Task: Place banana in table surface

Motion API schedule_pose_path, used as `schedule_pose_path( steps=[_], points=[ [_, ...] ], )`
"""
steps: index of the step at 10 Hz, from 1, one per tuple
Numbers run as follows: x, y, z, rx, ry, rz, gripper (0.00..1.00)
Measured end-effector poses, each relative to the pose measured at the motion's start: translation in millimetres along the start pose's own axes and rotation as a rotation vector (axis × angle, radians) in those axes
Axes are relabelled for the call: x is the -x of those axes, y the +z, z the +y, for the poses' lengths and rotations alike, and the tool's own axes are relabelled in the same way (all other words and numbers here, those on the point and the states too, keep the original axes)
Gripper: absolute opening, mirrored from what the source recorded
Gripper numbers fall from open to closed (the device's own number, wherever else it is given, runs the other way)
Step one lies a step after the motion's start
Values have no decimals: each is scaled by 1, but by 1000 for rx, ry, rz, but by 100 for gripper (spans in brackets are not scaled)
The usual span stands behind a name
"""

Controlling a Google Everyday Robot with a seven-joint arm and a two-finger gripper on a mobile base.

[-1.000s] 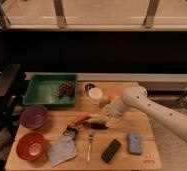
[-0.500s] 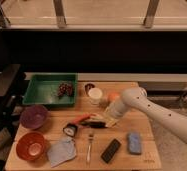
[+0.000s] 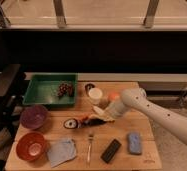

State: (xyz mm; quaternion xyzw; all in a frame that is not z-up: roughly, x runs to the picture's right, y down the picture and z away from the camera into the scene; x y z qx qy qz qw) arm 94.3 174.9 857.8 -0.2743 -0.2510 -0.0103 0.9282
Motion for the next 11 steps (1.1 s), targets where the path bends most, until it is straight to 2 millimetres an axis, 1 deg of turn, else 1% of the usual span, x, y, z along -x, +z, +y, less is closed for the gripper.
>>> schedule_pose_path(
  steps=[1,2,4,5,6,7,8,9,11],
  points=[
    [1,-2,-1,-5,-3,-4,0],
    [3,-11,-2,-14,-5,-9,0],
    [11,-40,-7,-40,-11,-20,0],
    [15,-67,-11,-59,-15,-27,0],
    [18,-88,-14,-71,-18,-27,0],
    [20,-102,-17,-76,-21,-25,0],
    [20,-112,-18,-79,-23,-20,0],
    [10,-123,-16,-86,-19,-7,0],
    [-11,-134,-12,-93,-5,18,0]
  ],
)
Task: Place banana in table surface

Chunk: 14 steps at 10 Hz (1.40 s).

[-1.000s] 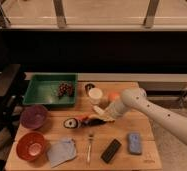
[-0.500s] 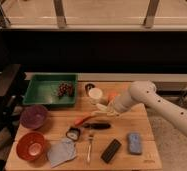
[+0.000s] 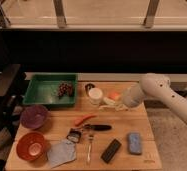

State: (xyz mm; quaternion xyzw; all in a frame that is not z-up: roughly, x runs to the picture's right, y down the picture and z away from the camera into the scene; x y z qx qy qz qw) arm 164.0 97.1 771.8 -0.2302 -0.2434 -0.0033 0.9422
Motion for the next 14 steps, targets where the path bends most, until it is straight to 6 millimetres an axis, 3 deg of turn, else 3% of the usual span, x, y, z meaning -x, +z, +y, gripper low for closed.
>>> schedule_pose_path(
  steps=[3,7,10,14],
  points=[
    [-20,-4,7,12,23,38,0],
    [-61,20,24,67,104,82,2],
    [-94,47,34,122,184,87,30],
    [-120,60,35,141,273,74,72]
  ],
)
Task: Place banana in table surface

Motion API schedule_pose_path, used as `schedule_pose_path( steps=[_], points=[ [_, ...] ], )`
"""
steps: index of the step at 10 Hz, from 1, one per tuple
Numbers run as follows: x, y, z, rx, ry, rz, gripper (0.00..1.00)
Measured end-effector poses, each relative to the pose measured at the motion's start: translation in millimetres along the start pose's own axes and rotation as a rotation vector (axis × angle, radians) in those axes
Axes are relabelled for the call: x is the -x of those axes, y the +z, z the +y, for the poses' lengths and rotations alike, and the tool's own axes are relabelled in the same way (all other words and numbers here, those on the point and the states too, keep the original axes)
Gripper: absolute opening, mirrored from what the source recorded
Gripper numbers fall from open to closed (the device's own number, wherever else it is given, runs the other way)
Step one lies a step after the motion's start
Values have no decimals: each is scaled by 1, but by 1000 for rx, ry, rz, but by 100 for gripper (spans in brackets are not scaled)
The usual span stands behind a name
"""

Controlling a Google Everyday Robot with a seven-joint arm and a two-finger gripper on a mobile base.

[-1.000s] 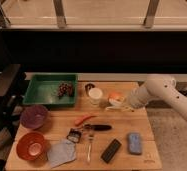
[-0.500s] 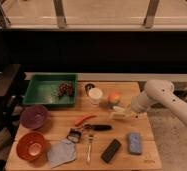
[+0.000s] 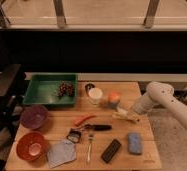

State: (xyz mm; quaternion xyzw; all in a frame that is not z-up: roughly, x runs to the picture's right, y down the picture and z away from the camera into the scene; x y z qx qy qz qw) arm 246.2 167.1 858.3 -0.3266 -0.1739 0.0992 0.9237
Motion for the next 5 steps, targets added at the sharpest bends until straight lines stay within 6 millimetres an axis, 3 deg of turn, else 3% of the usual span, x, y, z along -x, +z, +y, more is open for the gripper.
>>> schedule_pose_path(
  steps=[2,5],
  points=[
    [-5,-2,0,0,19,-9,79],
    [-3,-1,0,2,16,-9,79]
  ],
)
